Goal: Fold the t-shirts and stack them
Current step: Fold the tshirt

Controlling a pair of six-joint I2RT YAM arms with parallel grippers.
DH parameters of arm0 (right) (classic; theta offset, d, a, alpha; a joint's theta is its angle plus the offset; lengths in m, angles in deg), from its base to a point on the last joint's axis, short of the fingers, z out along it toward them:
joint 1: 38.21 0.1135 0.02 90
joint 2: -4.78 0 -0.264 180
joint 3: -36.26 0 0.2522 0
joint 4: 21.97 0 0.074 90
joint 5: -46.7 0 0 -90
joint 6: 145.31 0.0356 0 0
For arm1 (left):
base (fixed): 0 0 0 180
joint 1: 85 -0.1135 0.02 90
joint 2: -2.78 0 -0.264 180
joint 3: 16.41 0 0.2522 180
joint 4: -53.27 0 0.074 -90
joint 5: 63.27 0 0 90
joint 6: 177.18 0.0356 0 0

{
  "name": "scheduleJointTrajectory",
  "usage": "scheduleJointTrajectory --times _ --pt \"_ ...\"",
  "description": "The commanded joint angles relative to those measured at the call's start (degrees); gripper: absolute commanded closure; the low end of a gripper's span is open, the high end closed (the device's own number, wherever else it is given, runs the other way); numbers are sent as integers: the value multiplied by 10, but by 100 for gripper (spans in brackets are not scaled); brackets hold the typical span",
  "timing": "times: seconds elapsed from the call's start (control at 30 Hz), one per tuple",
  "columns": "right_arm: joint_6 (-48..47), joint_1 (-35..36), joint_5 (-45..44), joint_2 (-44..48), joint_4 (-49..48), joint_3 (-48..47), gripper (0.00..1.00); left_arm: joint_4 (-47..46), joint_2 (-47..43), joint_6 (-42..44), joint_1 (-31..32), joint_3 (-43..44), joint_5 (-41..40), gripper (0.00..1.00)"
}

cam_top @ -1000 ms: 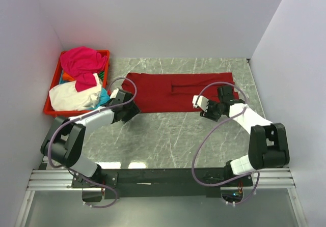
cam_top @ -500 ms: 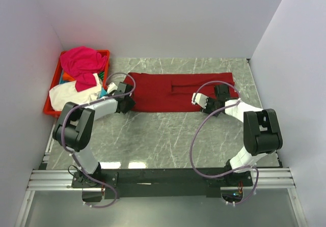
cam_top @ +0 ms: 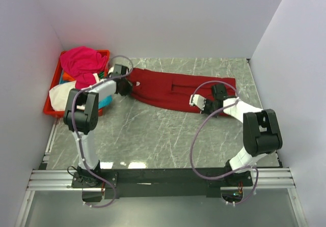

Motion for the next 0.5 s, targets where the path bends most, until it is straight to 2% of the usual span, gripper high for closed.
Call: scheduleJointTrajectory --times 0.0,0.1,0.23,0.3,0.33,0.4,0.43,0.47 --pt "36 80 11 89 71 43 100 16 45 76 -18 91 71 89" --pt "101 172 6 132 75 87 100 32 100 106 -28 191 110 89" --pt "173 255 45 146 97 79 92 39 171 137 -35 281 184 89" --pt "203 279 52 139 115 64 89 48 189 151 -38 331 200 88" --pt "208 287 56 137 121 45 82 53 201 156 -40 347 205 86" --pt "224 285 57 140 130 24 75 61 206 177 -45 385 204 84" --pt "229 276 48 143 130 5 71 67 200 183 -46 393 198 80" --pt "229 266 47 149 131 -5 68 70 194 192 -48 401 174 73"
